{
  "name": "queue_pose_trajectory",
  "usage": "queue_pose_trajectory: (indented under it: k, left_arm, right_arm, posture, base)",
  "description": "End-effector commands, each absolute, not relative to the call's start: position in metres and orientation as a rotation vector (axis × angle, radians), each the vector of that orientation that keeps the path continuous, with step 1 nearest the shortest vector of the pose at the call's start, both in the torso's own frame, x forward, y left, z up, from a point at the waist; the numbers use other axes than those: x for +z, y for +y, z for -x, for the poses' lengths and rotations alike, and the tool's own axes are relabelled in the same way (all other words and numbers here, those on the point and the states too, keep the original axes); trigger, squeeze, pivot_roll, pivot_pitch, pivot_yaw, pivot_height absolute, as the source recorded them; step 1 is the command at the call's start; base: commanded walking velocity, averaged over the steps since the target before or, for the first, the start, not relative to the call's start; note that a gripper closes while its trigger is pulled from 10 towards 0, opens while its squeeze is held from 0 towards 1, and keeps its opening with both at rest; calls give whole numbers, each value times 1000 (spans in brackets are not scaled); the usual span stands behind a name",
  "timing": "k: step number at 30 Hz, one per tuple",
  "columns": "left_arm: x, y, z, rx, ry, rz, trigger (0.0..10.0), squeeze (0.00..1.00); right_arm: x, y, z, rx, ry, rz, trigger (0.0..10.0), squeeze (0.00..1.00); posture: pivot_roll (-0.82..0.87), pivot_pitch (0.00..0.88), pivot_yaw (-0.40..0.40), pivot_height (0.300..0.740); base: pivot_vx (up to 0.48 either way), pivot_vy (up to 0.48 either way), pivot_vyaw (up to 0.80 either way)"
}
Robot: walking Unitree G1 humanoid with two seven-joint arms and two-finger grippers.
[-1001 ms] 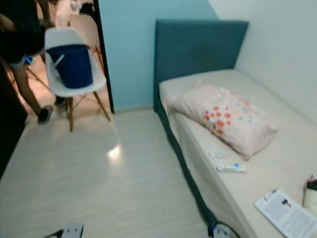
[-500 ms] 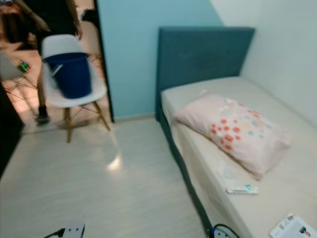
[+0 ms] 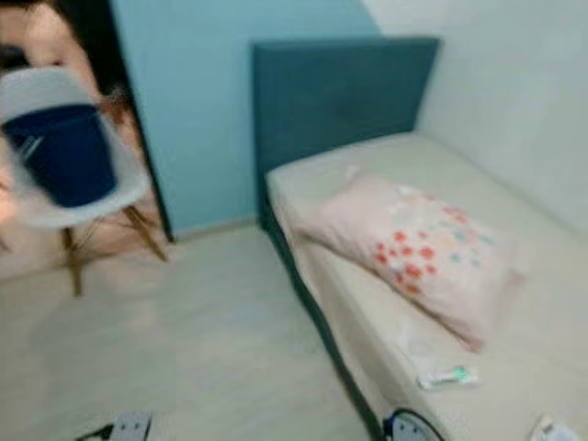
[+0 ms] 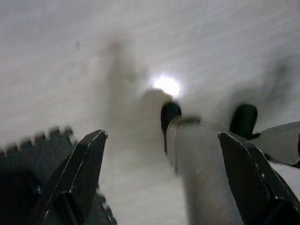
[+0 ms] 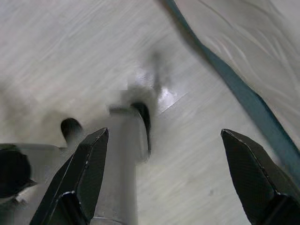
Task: Clean up the room
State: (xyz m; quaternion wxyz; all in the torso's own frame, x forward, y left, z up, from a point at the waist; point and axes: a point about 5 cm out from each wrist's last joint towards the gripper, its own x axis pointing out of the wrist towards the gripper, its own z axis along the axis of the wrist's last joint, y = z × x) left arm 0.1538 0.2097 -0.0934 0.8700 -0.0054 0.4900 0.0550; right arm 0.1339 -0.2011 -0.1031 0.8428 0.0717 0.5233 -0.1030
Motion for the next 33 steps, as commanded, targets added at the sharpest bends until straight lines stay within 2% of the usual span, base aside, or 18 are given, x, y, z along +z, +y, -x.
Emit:
queue_pose_trajectory:
  k: [1, 7, 9, 11, 12, 14, 16, 27, 31, 33]
  left_arm:
    - [-95, 203, -154, 109, 1028, 33, 10000, 0]
    - [-93, 208, -156, 133, 1015, 45, 10000, 0]
    - [-91, 210, -159, 142, 1004, 50, 10000, 0]
    - [-89, 213, -164, 160, 983, 65, 10000, 0]
    - [-89, 213, -164, 160, 983, 65, 10000, 0]
    - [-86, 214, -169, 175, 963, 79, 10000, 0]
    - [-83, 215, -174, 183, 943, 82, 10000, 0]
    - [-80, 216, -180, 193, 915, 89, 10000, 0]
    - [-76, 220, -187, 236, 871, 101, 10000, 0]
    - [-67, 231, -198, 290, 814, 83, 10000, 0]
  right_arm:
    - [-103, -210, -131, -265, 1102, -164, 10000, 0]
    - [-101, -209, -134, -313, 1038, -229, 10000, 0]
    - [-96, -216, -145, -329, 984, -252, 10000, 0]
    - [-68, -243, -191, -347, 831, -266, 10000, 0]
    - [-68, -243, -191, -347, 831, -266, 10000, 0]
    - [-43, -260, -226, -351, 718, -268, 10000, 0]
    - [-31, -265, -239, -357, 666, -270, 10000, 0]
    - [-11, -273, -261, -363, 581, -286, 10000, 0]
    - [-13, -267, -262, -322, 598, -307, 10000, 0]
    - [-15, -258, -263, -261, 617, -301, 10000, 0]
  posture:
    - [-62, 0, -54, 739]
    - [-67, 0, -48, 739]
    - [-69, 0, -47, 739]
    - [-71, 0, -46, 739]
    - [-71, 0, -46, 739]
    - [-70, 0, -45, 739]
    - [-69, 0, -46, 739]
    - [-75, 0, -45, 739]
    - [-72, 0, -49, 739]
    - [-70, 0, -50, 739]
  base:
    - [319, 0, -781]
    - [319, 0, -781]
    - [319, 0, -781]
    - [276, 0, -781]
    - [255, 0, -781]
    - [120, 0, -781]
    - [0, 0, -781]
    - [0, 0, -784]
    - [0, 0, 0]
    - [0, 0, 0]
